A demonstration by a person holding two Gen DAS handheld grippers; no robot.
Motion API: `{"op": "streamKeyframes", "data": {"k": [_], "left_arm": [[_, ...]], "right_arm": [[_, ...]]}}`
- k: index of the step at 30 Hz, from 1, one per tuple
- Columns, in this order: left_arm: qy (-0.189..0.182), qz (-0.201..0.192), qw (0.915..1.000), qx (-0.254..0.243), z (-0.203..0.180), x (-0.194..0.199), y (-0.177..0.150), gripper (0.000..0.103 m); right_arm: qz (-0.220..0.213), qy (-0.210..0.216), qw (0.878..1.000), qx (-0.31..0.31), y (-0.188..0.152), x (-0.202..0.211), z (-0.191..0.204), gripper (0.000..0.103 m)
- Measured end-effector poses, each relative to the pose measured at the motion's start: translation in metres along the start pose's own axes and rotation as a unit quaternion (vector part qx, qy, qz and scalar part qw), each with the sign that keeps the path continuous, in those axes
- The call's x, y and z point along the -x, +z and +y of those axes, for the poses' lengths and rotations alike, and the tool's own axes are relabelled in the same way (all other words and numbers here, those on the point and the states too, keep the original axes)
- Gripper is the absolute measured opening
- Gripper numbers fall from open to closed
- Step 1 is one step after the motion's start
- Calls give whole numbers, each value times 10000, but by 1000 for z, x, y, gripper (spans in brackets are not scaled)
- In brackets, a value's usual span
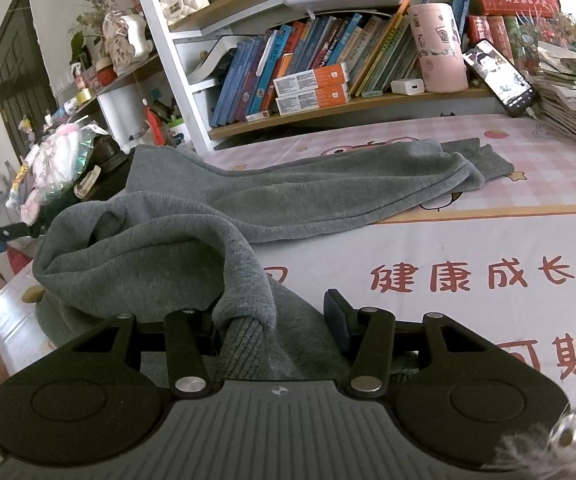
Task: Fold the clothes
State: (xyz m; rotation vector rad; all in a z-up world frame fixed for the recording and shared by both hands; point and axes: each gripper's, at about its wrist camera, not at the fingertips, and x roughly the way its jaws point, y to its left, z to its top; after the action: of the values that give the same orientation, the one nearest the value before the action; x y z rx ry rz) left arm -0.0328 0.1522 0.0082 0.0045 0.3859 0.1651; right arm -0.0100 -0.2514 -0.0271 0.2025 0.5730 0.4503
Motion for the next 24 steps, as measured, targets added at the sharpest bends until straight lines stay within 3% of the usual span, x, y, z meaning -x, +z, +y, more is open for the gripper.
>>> {"op": "streamKeyframes", "data": {"k": [3, 7, 10, 18, 20, 21, 23, 24], "left_arm": [[13, 142, 9982, -579, -11, -23, -3, 102], [33, 707, 9930, -945, -15, -68, 3, 102], [34, 823, 9900, -1142, -18, -82, 2, 102], [-317, 864, 9894, -1121, -18, -87, -2, 102], [-413, 892, 9887, -1134, -19, -88, -1, 102], [-456, 936, 9879, -1148, -20, -90, -1, 101], [-637, 1055, 9859, -1132, -19, -94, -1, 89], [-867, 1120, 9852, -963, -16, -97, 1, 72]], "right_arm": [[27, -88, 10000, 19, 0, 3, 2, 45], [-69, -270, 9996, -13, 8, 15, 2, 22], [-330, -622, 9975, -91, 20, 35, -8, 17], [-191, -2005, 9789, -333, 22, 62, -55, 19], [-86, -2203, 9749, -292, 18, 61, -62, 31], [-51, -2230, 9744, -276, 17, 60, -63, 32], [-3, -2212, 9749, -257, 15, 55, -63, 31], [19, -2201, 9752, -233, 14, 53, -62, 31]]}}
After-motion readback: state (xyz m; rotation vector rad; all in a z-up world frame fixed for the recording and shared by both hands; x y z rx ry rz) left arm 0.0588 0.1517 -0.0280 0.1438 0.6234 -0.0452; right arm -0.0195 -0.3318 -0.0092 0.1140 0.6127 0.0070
